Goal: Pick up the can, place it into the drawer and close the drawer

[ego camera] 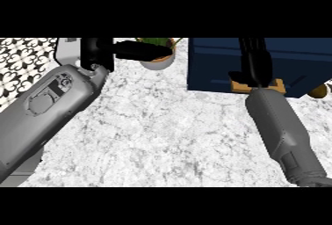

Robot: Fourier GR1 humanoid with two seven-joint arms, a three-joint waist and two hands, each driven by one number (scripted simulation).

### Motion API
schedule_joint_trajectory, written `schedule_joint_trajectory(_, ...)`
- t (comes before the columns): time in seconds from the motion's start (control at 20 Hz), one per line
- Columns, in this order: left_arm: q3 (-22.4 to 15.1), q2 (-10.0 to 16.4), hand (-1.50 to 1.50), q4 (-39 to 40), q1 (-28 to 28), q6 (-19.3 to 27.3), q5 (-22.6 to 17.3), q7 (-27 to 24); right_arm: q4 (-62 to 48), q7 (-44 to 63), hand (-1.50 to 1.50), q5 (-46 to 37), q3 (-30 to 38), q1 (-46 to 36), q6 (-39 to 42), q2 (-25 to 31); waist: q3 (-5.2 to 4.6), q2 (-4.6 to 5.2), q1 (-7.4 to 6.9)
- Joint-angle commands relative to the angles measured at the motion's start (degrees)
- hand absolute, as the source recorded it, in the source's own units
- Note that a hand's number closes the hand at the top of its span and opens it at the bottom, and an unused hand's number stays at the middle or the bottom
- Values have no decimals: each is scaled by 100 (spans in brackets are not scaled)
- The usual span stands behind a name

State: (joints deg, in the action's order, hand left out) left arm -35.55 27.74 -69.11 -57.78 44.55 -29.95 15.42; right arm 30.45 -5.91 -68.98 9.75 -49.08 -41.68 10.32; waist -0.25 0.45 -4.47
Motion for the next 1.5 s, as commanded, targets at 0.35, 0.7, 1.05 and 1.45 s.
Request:
schedule_joint_trajectory(0.35,51,160,-150,-635,546,-9,241,-37,-1346,3,-150,31,323,-1361,-75,207,40,119,-109)
schedule_joint_trajectory(0.7,-43,118,-150,-863,1167,5,382,-307,-1670,-3,-150,86,439,-1757,138,214,38,159,-181)
schedule_joint_trajectory(1.05,166,329,-150,-1005,1125,-179,347,-252,-1400,-991,-150,1176,1282,-1711,172,-196,56,125,-113)
schedule_joint_trajectory(1.45,262,378,-150,-962,1500,-220,366,-350,-1182,-2033,-150,2242,2132,-1713,628,-464,50,84,61)
